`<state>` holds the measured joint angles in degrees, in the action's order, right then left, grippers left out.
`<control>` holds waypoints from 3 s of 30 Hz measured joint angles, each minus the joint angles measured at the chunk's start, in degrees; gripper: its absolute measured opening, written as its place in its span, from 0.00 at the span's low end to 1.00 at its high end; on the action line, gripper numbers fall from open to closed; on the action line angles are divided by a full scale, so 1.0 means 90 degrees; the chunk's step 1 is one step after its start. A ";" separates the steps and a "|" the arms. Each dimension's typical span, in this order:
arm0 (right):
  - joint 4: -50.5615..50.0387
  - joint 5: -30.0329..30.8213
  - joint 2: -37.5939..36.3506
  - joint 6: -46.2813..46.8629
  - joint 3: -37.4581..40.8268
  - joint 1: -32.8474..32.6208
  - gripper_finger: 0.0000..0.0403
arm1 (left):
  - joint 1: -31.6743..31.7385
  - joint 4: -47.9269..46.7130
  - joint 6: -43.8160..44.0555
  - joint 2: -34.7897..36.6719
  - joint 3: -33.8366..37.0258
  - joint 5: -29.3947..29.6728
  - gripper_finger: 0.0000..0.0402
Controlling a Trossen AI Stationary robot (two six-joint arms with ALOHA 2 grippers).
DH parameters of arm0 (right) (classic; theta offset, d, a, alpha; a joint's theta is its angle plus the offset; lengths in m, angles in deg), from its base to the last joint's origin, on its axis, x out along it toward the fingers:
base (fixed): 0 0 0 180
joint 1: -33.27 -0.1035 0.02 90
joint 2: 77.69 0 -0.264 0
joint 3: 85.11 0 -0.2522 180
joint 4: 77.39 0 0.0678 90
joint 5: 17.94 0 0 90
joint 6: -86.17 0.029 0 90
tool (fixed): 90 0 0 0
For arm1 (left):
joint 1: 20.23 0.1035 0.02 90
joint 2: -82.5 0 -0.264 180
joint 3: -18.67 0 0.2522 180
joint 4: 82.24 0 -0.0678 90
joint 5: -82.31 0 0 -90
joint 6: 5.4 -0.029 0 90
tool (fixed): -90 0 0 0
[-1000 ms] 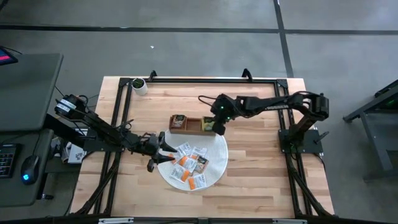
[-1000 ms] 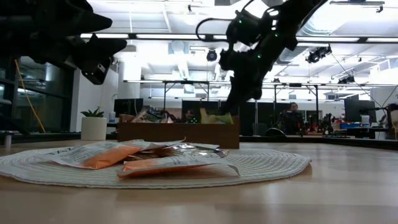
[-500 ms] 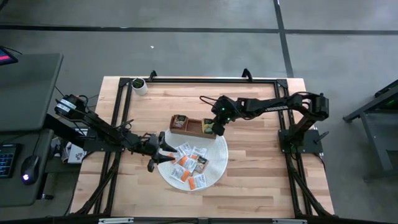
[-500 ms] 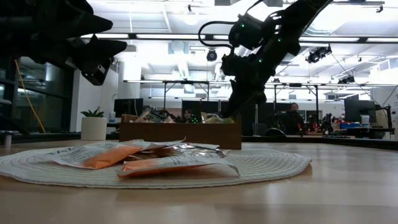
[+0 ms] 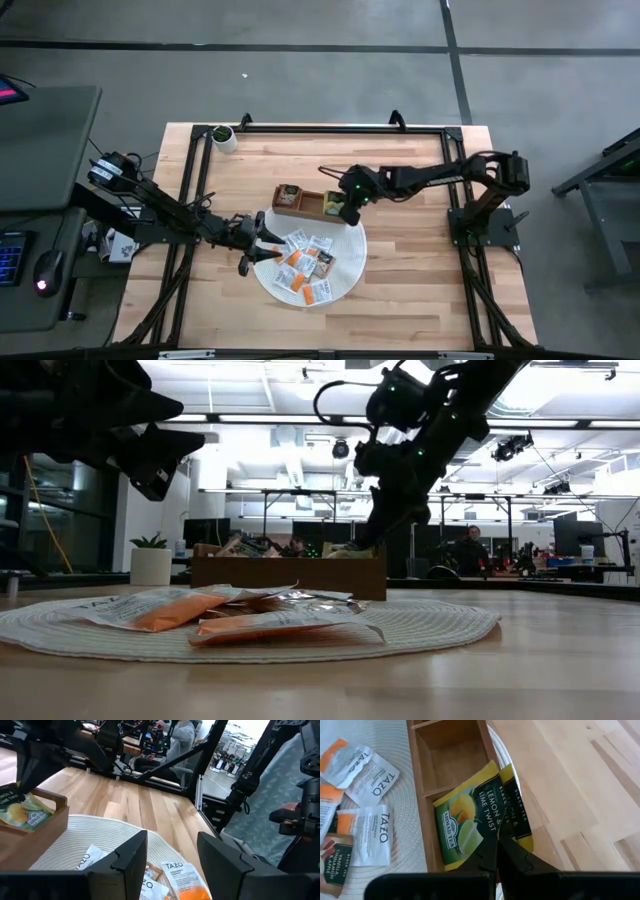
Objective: Pick & Place Tea
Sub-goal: Put the yellow tea bag into the right section of the wooden organizer, then put the orange tea bag into the middle section of the wooden organizer
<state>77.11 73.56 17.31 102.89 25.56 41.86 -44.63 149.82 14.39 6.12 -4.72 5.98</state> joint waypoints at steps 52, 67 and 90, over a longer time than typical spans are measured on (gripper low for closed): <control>-0.0211 0.0552 -0.0005 0.0719 -0.0324 -0.0954 0.38 | 0.0000 -0.0514 0.0028 0.0000 -0.0002 0.0046 0.43; 0.0136 0.0261 -0.0277 0.0601 -0.1194 -0.0837 0.56 | -0.0015 -0.2057 0.1010 0.0000 -0.0049 -0.0303 0.43; 0.2237 -0.0136 0.1349 0.2162 -0.1280 -0.1361 0.56 | 0.0000 -0.5223 0.0827 0.0000 -0.0852 -0.0161 0.01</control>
<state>97.24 72.34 29.46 122.34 14.04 29.61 -44.63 102.81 21.83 6.12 -12.39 4.53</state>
